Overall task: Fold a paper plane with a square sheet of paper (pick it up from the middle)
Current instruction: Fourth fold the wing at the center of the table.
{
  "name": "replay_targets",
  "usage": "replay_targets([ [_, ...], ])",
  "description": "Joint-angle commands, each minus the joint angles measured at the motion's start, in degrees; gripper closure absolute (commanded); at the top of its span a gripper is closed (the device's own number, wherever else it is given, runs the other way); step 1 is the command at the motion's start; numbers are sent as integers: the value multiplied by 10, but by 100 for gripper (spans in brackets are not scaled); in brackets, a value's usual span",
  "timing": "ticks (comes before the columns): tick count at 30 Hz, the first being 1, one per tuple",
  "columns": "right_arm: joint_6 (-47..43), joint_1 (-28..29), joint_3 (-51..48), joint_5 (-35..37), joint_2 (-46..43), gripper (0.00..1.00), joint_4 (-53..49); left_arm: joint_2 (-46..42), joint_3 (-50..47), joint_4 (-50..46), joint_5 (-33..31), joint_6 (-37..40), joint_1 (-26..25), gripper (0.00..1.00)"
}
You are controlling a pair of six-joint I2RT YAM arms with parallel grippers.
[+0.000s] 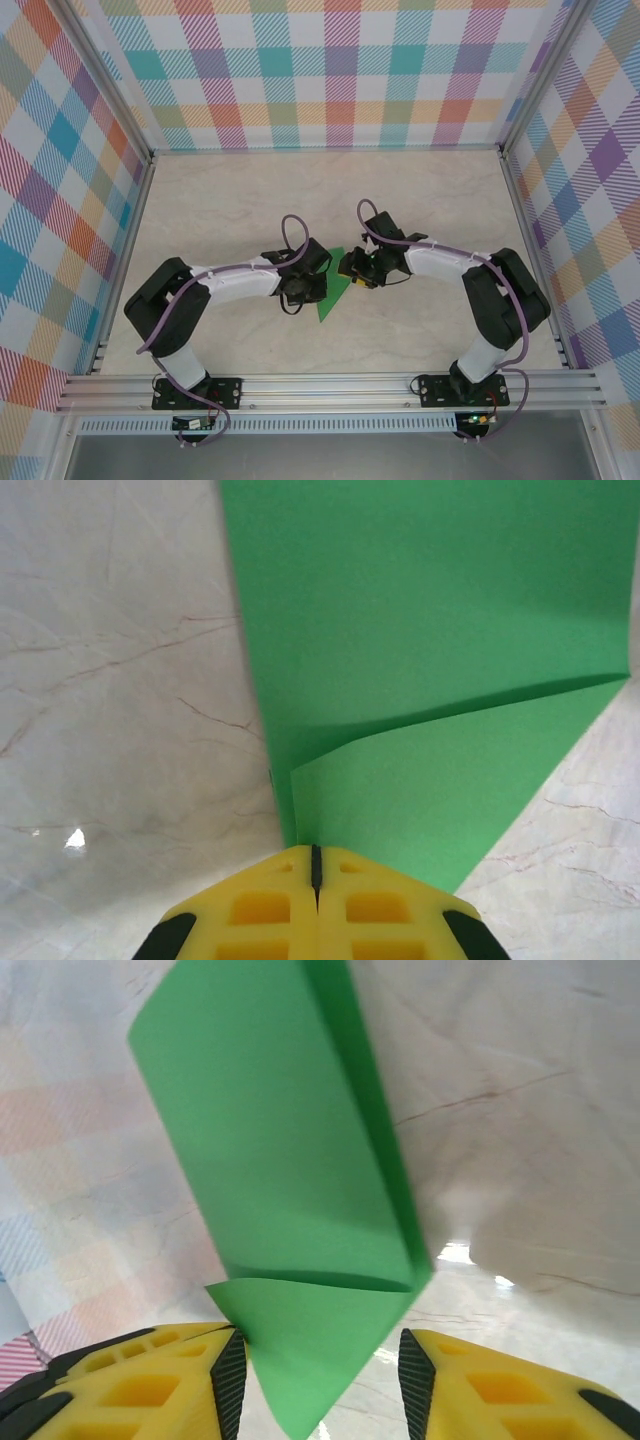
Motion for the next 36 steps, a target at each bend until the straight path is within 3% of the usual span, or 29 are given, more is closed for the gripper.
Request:
replay_targets([
  [1,3,-1,0,2,6,54,-14,16,11,-16,-13,-7,9,100],
  [18,-20,-1,28,-43,57,55,-17,21,7,-16,-9,-8,13,100],
  [36,1,-1,2,-132,66,59,78,15,1,-20,-11,-8,16,100],
])
